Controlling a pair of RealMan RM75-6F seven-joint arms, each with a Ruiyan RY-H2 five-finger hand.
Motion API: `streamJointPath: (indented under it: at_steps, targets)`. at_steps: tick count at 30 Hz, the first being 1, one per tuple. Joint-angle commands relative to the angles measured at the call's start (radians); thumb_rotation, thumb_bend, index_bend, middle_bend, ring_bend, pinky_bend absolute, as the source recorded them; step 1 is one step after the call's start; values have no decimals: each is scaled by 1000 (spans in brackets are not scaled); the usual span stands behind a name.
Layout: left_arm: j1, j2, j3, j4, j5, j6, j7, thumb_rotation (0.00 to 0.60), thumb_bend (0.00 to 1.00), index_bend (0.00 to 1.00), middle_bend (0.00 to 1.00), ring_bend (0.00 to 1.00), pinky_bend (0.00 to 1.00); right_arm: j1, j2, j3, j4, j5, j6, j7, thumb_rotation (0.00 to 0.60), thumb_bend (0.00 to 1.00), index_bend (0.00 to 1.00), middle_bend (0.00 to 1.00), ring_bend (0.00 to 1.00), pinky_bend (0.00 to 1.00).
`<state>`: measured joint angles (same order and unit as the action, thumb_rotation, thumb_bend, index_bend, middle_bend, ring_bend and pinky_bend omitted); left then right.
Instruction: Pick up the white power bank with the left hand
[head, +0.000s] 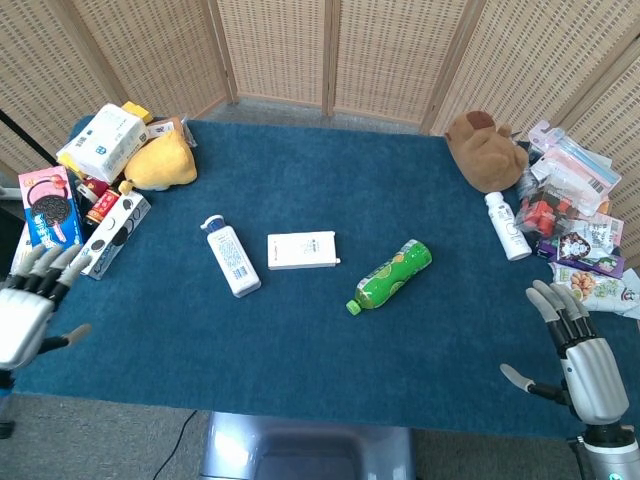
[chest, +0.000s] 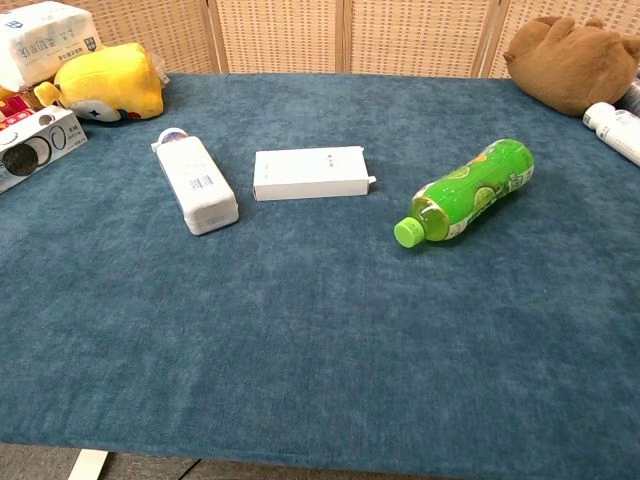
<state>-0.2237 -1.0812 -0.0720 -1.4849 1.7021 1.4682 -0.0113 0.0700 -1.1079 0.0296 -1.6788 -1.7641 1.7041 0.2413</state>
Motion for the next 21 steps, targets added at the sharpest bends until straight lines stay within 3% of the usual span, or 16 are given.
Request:
streamJointPath:
  at_steps: [1, 13, 21]
  targets:
    - [-136, -42, -28, 74, 9, -168, 84, 600, 0, 25, 0, 0, 0, 0, 3, 1, -2, 3, 0, 7, 600, 89, 0, 0, 0, 0]
    - [-436, -219, -46, 245, -43, -585, 227, 600, 0, 0, 0, 0, 0, 3, 24, 20, -6, 50, -8, 61, 600, 88, 0, 0, 0, 0]
    - [-569, -364, -78, 362, -122, -732, 339, 600, 0, 0, 0, 0, 0, -1, 46, 46, -1, 98, -2, 116, 600, 88, 0, 0, 0, 0]
